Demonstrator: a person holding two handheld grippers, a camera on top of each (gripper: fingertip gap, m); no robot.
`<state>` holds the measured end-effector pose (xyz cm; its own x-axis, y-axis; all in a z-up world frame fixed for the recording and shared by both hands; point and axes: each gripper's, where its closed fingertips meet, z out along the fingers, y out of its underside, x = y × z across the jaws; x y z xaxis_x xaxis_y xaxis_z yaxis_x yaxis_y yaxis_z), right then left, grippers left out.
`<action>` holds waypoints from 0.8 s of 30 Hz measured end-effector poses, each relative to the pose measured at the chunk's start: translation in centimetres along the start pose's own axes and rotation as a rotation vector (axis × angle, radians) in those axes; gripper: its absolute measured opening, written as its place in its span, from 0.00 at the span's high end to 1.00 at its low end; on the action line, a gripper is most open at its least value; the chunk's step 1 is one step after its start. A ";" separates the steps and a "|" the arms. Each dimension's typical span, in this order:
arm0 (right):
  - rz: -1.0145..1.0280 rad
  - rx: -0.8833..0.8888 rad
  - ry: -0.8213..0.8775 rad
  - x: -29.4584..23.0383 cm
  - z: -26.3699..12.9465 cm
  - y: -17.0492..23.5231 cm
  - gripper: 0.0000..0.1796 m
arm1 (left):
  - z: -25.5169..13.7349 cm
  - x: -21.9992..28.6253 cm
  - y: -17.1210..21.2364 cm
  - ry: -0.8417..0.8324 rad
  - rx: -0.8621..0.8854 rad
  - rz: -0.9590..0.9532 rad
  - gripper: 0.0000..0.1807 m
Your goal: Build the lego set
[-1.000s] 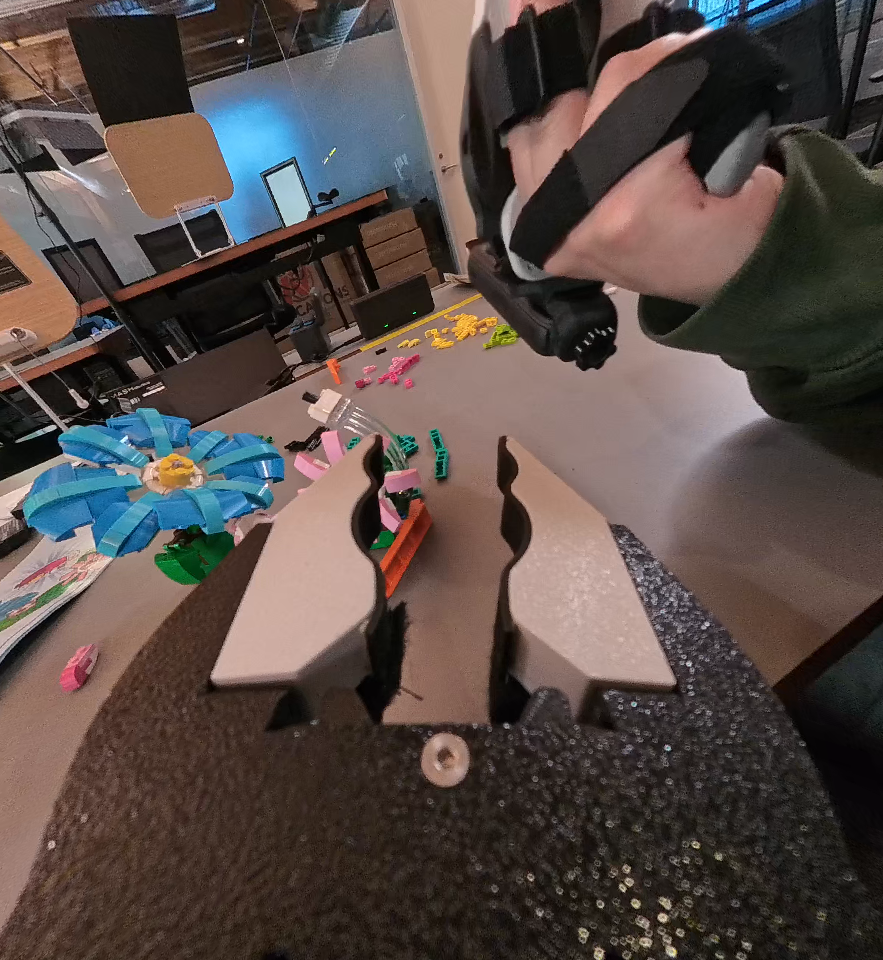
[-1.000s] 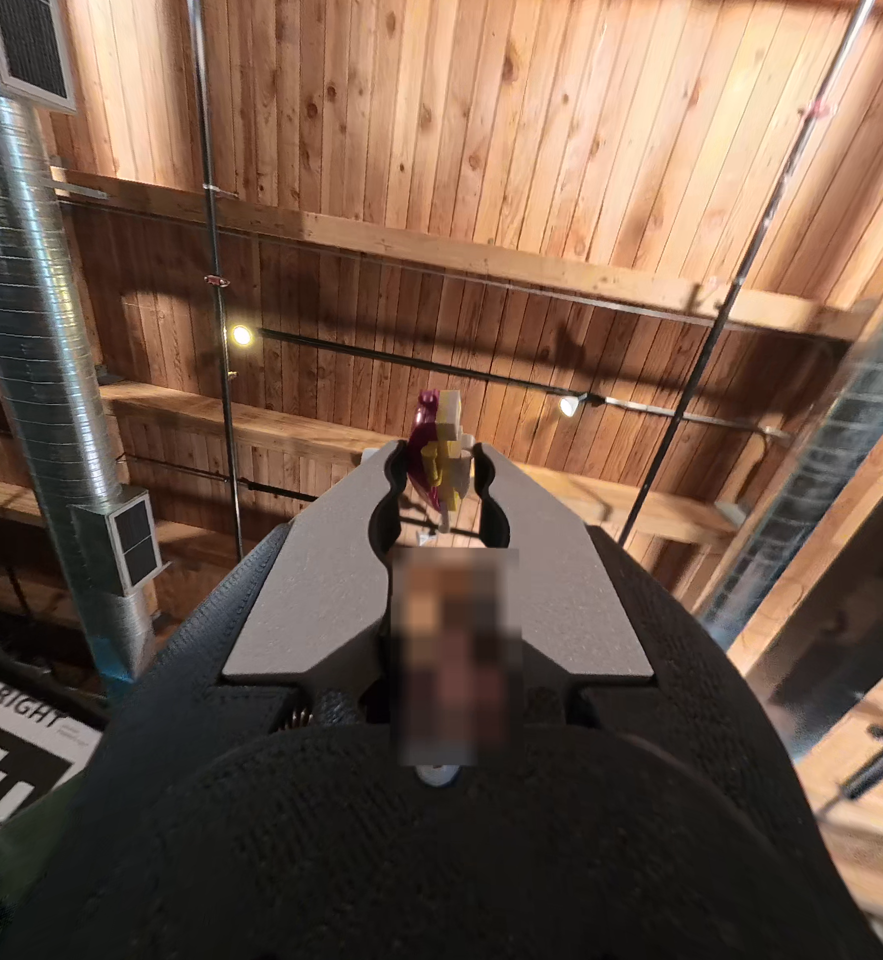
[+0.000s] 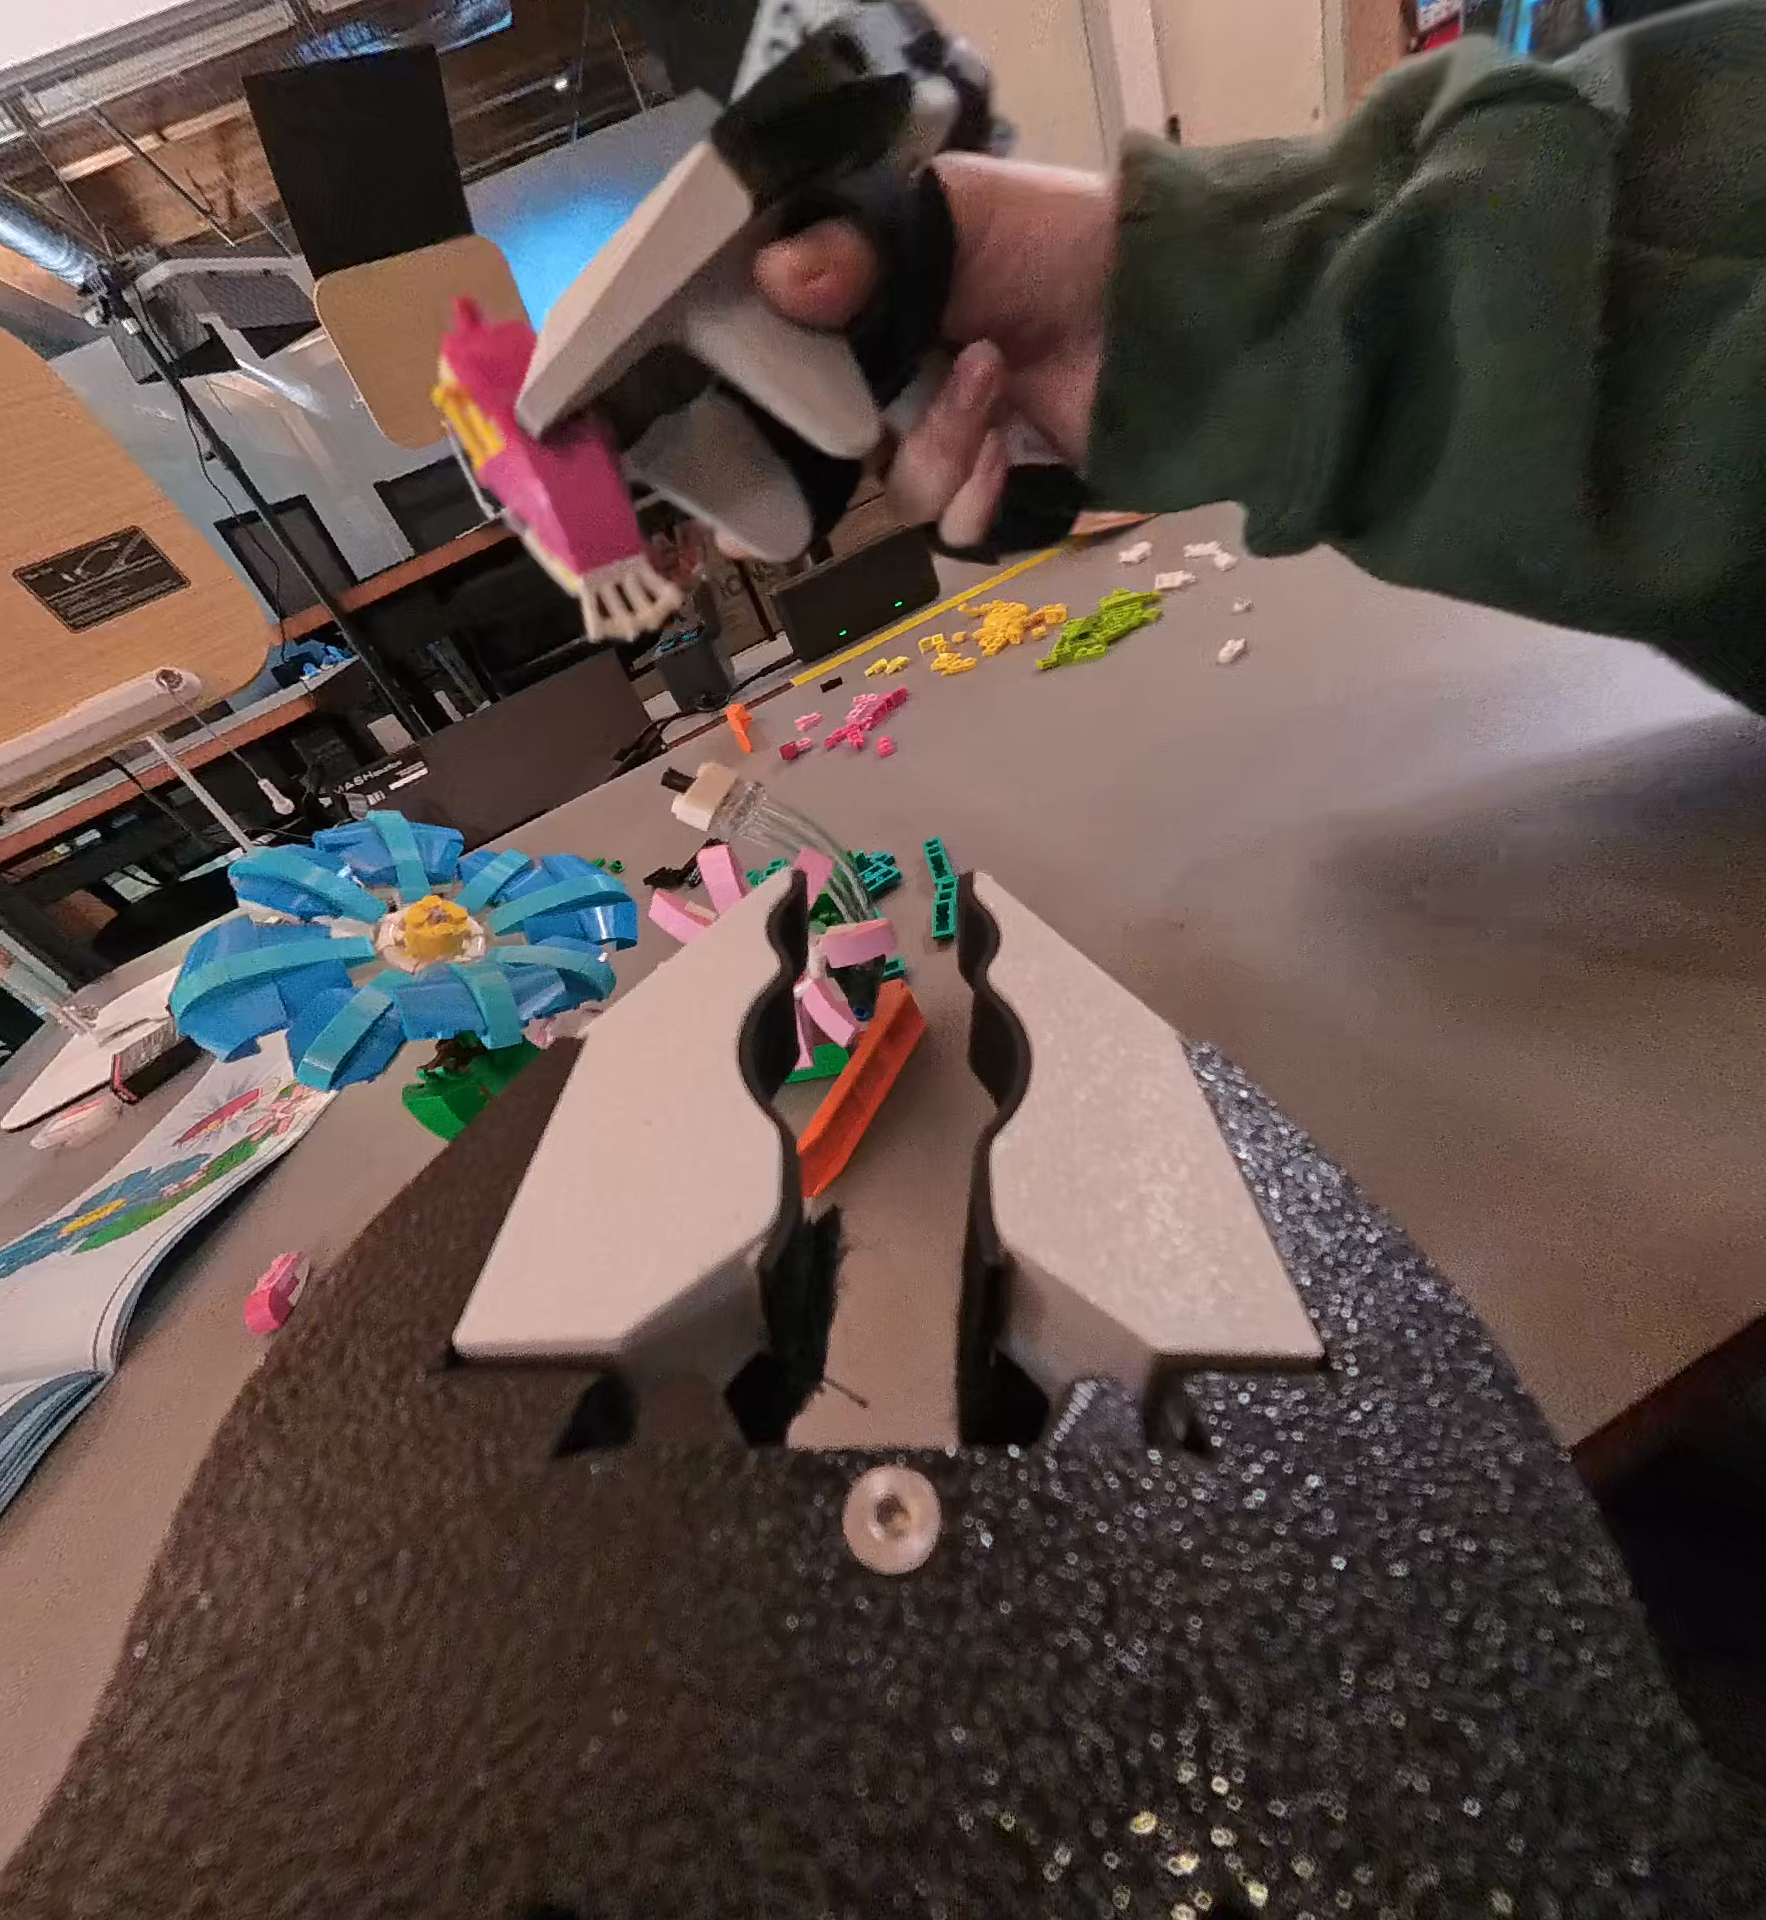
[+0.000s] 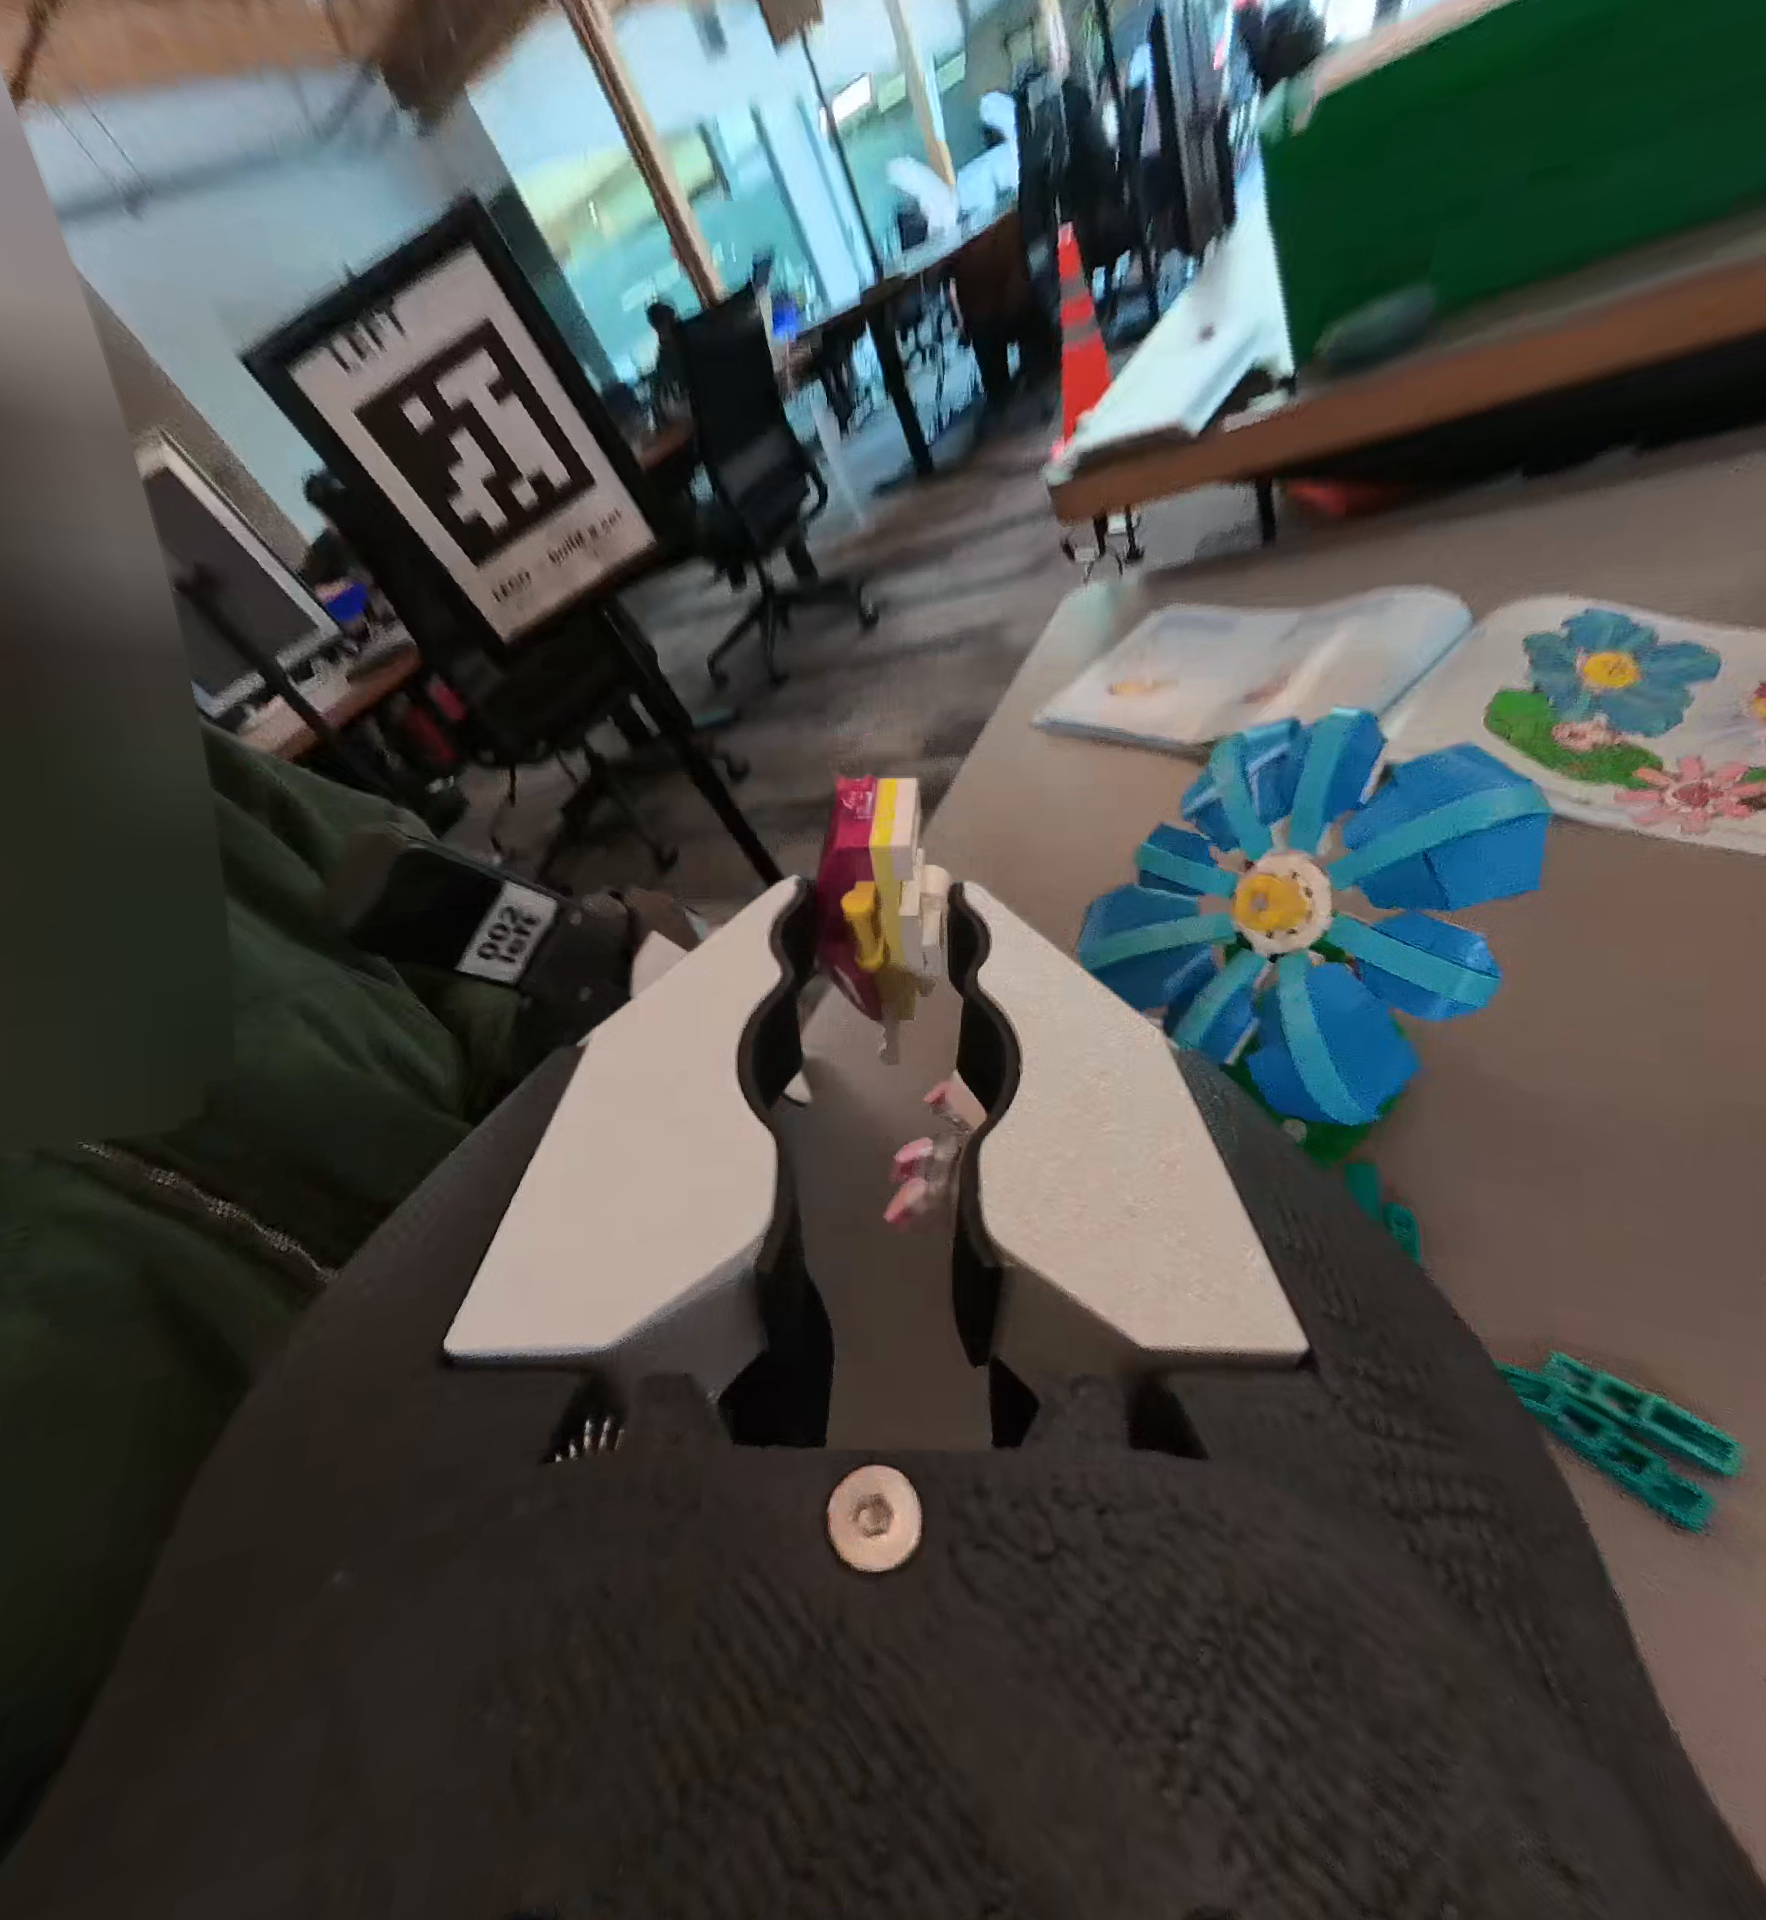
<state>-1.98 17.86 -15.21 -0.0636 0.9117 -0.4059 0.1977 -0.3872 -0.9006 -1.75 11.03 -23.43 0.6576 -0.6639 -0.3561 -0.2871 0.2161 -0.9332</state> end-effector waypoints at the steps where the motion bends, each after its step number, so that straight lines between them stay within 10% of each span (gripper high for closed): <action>1: 0.005 -0.043 -0.008 0.5 0.4 0.2 0.87 | 0.0 0.0 0.0 0.001 0.000 0.003 0.85; 24: -0.016 -0.178 -0.179 0.6 0.8 1.6 0.87 | 0.2 0.2 0.2 0.011 -0.009 0.042 0.88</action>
<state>-2.51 17.73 -16.99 -0.2370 0.8726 -0.4271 0.3638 -0.3279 -0.8719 -1.51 11.11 -23.65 0.6374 -0.6621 -0.3941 -0.3203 0.2375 -0.9171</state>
